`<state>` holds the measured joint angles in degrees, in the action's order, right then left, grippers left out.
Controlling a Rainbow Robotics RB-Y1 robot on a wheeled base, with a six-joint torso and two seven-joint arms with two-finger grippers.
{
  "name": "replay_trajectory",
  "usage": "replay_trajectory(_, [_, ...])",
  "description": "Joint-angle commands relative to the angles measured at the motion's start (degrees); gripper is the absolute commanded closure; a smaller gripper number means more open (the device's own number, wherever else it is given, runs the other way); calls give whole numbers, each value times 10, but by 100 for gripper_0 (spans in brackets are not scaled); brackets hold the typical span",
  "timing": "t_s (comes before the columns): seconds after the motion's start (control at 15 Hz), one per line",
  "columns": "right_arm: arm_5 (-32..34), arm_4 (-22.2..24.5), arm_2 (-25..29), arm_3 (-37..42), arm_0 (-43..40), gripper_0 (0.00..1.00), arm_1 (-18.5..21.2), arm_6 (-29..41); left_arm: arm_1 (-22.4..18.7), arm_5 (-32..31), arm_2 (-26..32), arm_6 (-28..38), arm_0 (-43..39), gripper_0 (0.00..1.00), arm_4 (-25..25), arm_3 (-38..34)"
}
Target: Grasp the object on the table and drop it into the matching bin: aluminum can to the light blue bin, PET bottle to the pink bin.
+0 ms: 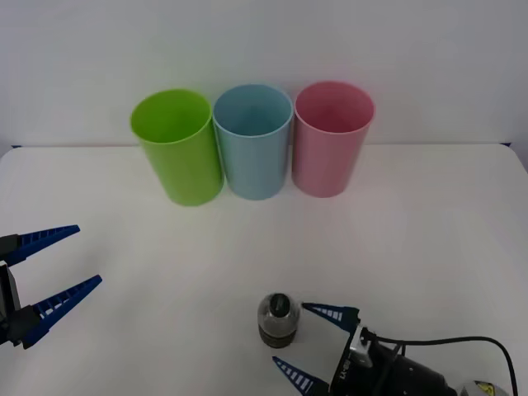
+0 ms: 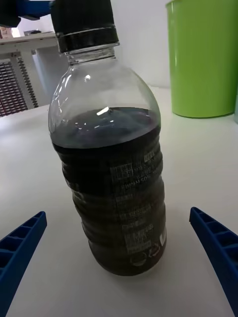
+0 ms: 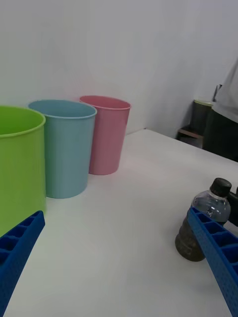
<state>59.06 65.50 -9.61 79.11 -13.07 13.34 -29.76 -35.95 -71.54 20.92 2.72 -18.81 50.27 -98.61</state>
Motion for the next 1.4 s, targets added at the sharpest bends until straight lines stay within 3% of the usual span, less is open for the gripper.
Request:
replay_trajectory(0.07, [-26,-12,-25,0,3,0,-1,-9,0,0,0,0,0,0,0,0])
replay_trajectory(0.53, [-90,-47,-75,0,16,0,-2,-38,0,0,0,0,0,0,0,0])
replay_trajectory(1.27, [-102,-55,-81,0,22,0,-7,-50,0,0,0,0,0,0,0,0])
replay_trajectory(1.33, [-102,-58,-80,0,22,42,-6,-48,0,0,0,0,0,0,0,0])
replay_trajectory(1.4, [-105,-63,-80,0,22,95,-6,-50,0,0,0,0,0,0,0,0])
